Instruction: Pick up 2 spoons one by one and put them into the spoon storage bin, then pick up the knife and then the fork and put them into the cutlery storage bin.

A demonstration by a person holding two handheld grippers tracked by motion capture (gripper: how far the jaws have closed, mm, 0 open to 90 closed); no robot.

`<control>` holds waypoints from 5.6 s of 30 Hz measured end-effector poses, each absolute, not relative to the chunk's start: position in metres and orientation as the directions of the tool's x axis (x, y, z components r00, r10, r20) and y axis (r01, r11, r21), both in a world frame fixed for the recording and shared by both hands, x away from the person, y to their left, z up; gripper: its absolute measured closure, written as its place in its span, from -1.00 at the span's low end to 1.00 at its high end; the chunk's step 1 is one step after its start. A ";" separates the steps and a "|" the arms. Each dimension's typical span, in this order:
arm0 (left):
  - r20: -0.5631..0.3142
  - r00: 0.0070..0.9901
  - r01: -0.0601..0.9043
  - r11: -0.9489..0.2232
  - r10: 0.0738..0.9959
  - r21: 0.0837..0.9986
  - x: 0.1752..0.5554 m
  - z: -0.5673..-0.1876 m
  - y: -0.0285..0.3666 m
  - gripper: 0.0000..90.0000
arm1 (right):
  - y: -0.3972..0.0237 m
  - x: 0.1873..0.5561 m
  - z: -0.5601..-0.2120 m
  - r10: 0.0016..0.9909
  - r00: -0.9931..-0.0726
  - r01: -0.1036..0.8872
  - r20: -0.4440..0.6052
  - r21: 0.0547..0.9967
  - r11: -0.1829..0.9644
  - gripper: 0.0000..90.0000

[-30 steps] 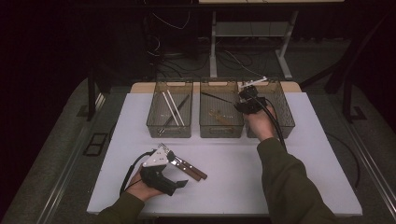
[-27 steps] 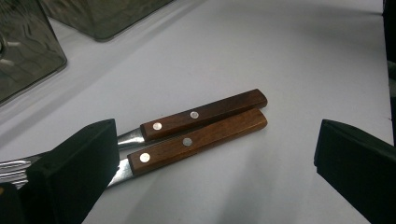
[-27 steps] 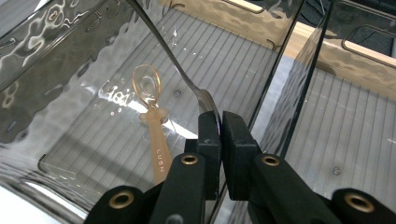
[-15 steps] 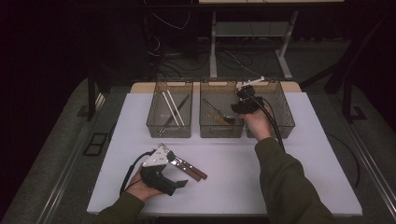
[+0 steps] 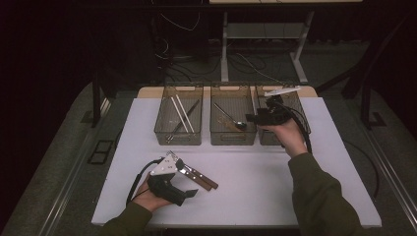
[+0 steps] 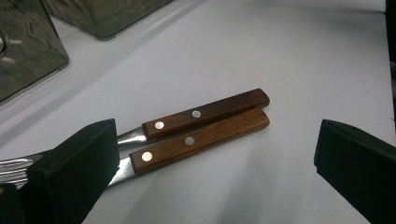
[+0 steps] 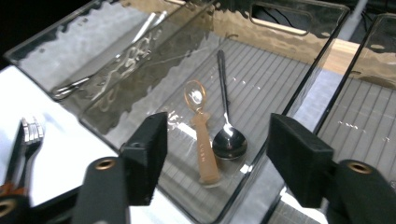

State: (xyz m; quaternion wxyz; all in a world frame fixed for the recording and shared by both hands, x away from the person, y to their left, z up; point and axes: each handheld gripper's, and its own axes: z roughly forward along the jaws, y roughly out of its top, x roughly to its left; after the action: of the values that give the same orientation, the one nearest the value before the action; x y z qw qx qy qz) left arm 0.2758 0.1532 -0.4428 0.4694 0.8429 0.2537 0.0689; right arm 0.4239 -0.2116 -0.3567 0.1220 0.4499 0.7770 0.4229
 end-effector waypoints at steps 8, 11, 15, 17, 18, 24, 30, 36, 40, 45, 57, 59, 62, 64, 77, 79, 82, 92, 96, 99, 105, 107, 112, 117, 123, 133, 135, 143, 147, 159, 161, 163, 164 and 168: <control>-0.119 0.860 0.367 -0.440 0.496 0.820 0.276 -0.443 0.154 -1.00 | -0.230 0.399 -0.359 0.770 -0.602 0.562 0.211 0.797 0.222 -0.43; -0.116 0.862 0.365 -0.446 0.493 0.817 0.277 -0.443 0.154 -1.00 | -0.236 0.388 -0.361 0.756 -0.619 0.551 0.214 0.805 0.222 -0.52; -0.117 0.862 0.368 -0.449 0.494 0.814 0.277 -0.443 0.155 -1.00 | -0.242 0.373 -0.367 0.734 -0.648 0.520 0.203 0.822 0.232 -0.58; -0.115 0.862 0.368 -0.452 0.494 0.812 0.277 -0.443 0.155 -1.00 | -0.244 0.363 -0.371 0.726 -0.661 0.509 0.189 0.824 0.249 -0.59; -0.114 0.862 0.368 -0.453 0.495 0.812 0.277 -0.443 0.155 -1.00 | -0.245 0.359 -0.374 0.723 -0.666 0.504 0.184 0.825 0.254 -0.59; -0.112 0.860 0.369 -0.454 0.498 0.811 0.278 -0.443 0.155 -1.00 | -0.253 0.337 -0.389 0.717 -0.674 0.501 0.179 0.824 0.265 -0.61; -0.114 0.857 0.371 -0.449 0.502 0.813 0.278 -0.443 0.155 -1.00 | -0.264 0.318 -0.405 0.730 -0.660 0.499 0.176 0.830 0.251 -0.61; -0.114 0.858 0.370 -0.448 0.501 0.814 0.277 -0.442 0.155 -1.00 | -0.274 0.300 -0.420 0.733 -0.658 0.501 0.174 0.828 0.253 -0.61; -0.112 0.858 0.369 -0.451 0.501 0.813 0.277 -0.443 0.155 -1.00 | -0.278 0.291 -0.429 0.731 -0.659 0.513 0.176 0.816 0.267 -0.61; -0.112 0.856 0.371 -0.449 0.505 0.813 0.277 -0.442 0.155 -1.00 | -0.283 0.281 -0.434 0.719 -0.675 0.501 0.164 0.818 0.284 -0.61; -0.103 0.843 0.380 -0.448 0.529 0.809 0.279 -0.439 0.157 -0.86 | -0.292 0.262 -0.443 0.708 -0.687 0.486 0.166 0.829 0.278 -0.61; -0.099 0.837 0.381 -0.443 0.538 0.811 0.280 -0.437 0.157 -0.70 | -0.291 0.263 -0.443 0.703 -0.691 0.483 0.164 0.830 0.281 -0.61; -0.085 0.836 0.376 -0.452 0.543 0.809 0.284 -0.433 0.158 -0.50 | -0.290 0.263 -0.444 0.703 -0.691 0.487 0.168 0.827 0.281 -0.61; -0.081 0.832 0.375 -0.447 0.550 0.812 0.288 -0.430 0.159 -0.30 | -0.289 0.263 -0.444 0.705 -0.690 0.490 0.167 0.825 0.283 -0.61; -0.059 0.804 0.437 -0.520 0.592 0.734 0.330 -0.432 0.151 0.98 | -0.289 0.265 -0.446 0.710 -0.685 0.497 0.162 0.816 0.294 -0.61; -0.046 0.803 0.443 -0.543 0.594 0.714 0.336 -0.434 0.149 0.99 | -0.289 0.265 -0.446 0.712 -0.684 0.498 0.161 0.816 0.294 -0.61; -0.038 0.794 0.462 -0.563 0.606 0.686 0.344 -0.438 0.148 0.99 | -0.289 0.265 -0.447 0.711 -0.683 0.502 0.164 0.813 0.295 -0.61; -0.049 0.793 0.486 -0.582 0.608 0.652 0.351 -0.443 0.153 0.99 | -0.291 0.265 -0.447 0.713 -0.681 0.507 0.168 0.810 0.294 -0.61; -0.050 0.794 0.493 -0.595 0.605 0.634 0.349 -0.441 0.155 0.99 | -0.291 0.265 -0.447 0.713 -0.680 0.508 0.168 0.810 0.293 -0.61; -0.057 0.791 0.503 -0.593 0.609 0.629 0.347 -0.440 0.157 0.99 | -0.291 0.265 -0.446 0.713 -0.679 0.510 0.173 0.810 0.289 -0.61; -0.056 0.800 0.500 -0.612 0.597 0.613 0.341 -0.438 0.161 0.99 | -0.291 0.265 -0.447 0.712 -0.680 0.511 0.172 0.808 0.293 -0.61; -0.054 0.803 0.500 -0.620 0.594 0.604 0.338 -0.437 0.162 0.99 | -0.291 0.265 -0.447 0.713 -0.679 0.512 0.173 0.808 0.291 -0.61; -0.061 0.803 0.508 -0.627 0.593 0.591 0.332 -0.436 0.164 0.99 | -0.292 0.265 -0.446 0.713 -0.679 0.512 0.175 0.808 0.290 -0.61; -0.067 0.808 0.510 -0.639 0.585 0.575 0.326 -0.435 0.165 0.99 | -0.291 0.265 -0.446 0.711 -0.681 0.509 0.173 0.810 0.291 -0.61; -0.075 0.812 0.510 -0.643 0.578 0.571 0.320 -0.434 0.165 0.99 | -0.292 0.265 -0.445 0.713 -0.680 0.510 0.174 0.810 0.289 -0.61; -0.085 0.811 0.484 -0.581 0.579 0.654 0.303 -0.419 0.164 0.82 | -0.292 0.265 -0.444 0.711 -0.682 0.507 0.172 0.812 0.289 -0.61; -0.095 0.815 0.477 -0.569 0.572 0.670 0.297 -0.422 0.161 0.74 | -0.292 0.265 -0.445 0.710 -0.683 0.506 0.172 0.813 0.290 -0.61; -0.067 0.833 0.453 -0.606 0.549 0.654 0.293 -0.432 0.152 0.62 | -0.292 0.265 -0.444 0.710 -0.684 0.501 0.168 0.816 0.290 -0.61; -0.059 0.842 0.445 -0.629 0.536 0.638 0.294 -0.436 0.149 0.60 | -0.292 0.265 -0.444 0.709 -0.686 0.500 0.167 0.816 0.291 -0.61; -0.009 0.860 0.403 -0.668 0.510 0.626 0.290 -0.440 0.143 0.64 | -0.291 0.265 -0.444 0.705 -0.688 0.507 0.173 0.809 0.297 -0.61; -0.010 0.863 0.400 -0.669 0.506 0.626 0.290 -0.440 0.143 0.68 | -0.291 0.265 -0.444 0.705 -0.686 0.511 0.182 0.810 0.288 -0.61; -0.014 0.864 0.399 -0.667 0.504 0.629 0.290 -0.440 0.144 0.70 | -0.291 0.265 -0.444 0.700 -0.688 0.512 0.191 0.811 0.282 -0.61; -0.013 0.865 0.397 -0.668 0.502 0.629 0.290 -0.440 0.144 0.70 | -0.291 0.265 -0.444 0.697 -0.689 0.516 0.197 0.809 0.282 -0.61; -0.034 0.866 0.404 -0.658 0.499 0.635 0.292 -0.441 0.146 0.70 | -0.290 0.265 -0.445 0.678 -0.708 0.512 0.198 0.805 0.299 -0.61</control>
State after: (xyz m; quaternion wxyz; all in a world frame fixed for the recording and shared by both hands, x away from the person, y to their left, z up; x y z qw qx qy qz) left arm 0.2922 0.1461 -0.4408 0.3303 0.9077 0.2487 0.0716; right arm 0.2648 -0.2896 -0.4445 0.0900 0.3715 0.8009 0.4609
